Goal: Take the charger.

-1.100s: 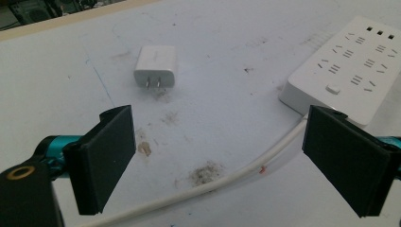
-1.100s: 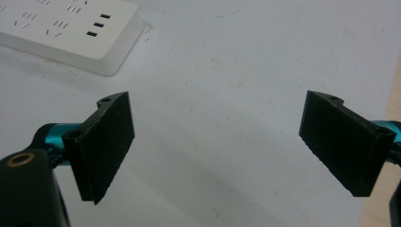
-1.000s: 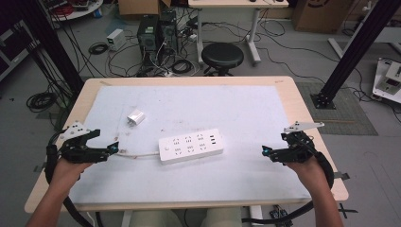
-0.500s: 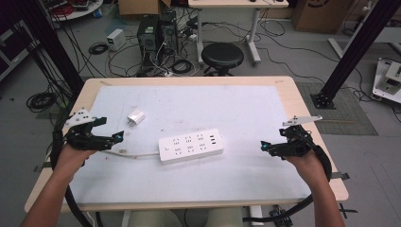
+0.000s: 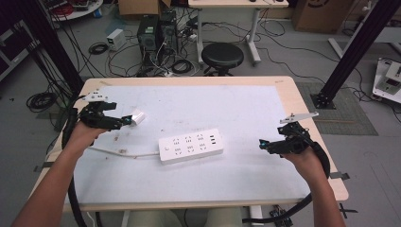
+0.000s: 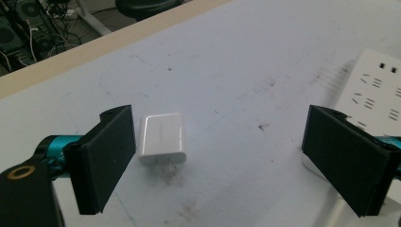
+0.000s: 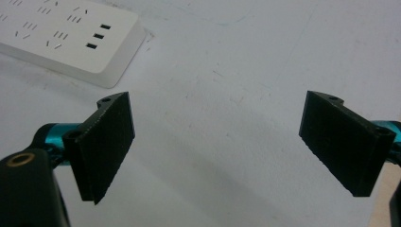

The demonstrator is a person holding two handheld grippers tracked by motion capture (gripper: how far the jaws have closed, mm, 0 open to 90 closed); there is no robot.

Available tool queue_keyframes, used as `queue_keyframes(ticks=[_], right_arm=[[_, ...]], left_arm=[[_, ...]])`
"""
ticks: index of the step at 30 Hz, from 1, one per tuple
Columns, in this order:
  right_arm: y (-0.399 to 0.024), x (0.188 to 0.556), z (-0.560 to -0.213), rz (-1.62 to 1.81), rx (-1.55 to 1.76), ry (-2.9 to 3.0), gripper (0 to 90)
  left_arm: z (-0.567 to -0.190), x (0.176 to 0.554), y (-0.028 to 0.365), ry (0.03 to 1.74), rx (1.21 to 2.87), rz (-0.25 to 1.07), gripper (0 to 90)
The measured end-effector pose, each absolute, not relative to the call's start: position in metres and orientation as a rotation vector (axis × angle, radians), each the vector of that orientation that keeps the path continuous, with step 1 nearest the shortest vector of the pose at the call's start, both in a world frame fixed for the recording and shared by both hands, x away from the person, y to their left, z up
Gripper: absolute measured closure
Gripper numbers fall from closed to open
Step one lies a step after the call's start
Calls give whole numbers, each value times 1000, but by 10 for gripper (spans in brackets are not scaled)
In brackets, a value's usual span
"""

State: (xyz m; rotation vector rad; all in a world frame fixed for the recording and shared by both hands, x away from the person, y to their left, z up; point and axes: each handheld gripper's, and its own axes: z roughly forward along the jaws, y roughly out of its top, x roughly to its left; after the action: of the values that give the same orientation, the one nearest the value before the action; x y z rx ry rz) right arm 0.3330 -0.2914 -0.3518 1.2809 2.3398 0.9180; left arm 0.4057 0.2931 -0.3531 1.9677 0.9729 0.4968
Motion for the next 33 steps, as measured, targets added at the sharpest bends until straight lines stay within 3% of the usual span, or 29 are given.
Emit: queue_keyframes(ticks=[33], right_arm=[[-282, 350, -355, 835, 1300, 2383, 112]], left_arm=[[-433, 476, 288, 1109, 2068, 400, 114]])
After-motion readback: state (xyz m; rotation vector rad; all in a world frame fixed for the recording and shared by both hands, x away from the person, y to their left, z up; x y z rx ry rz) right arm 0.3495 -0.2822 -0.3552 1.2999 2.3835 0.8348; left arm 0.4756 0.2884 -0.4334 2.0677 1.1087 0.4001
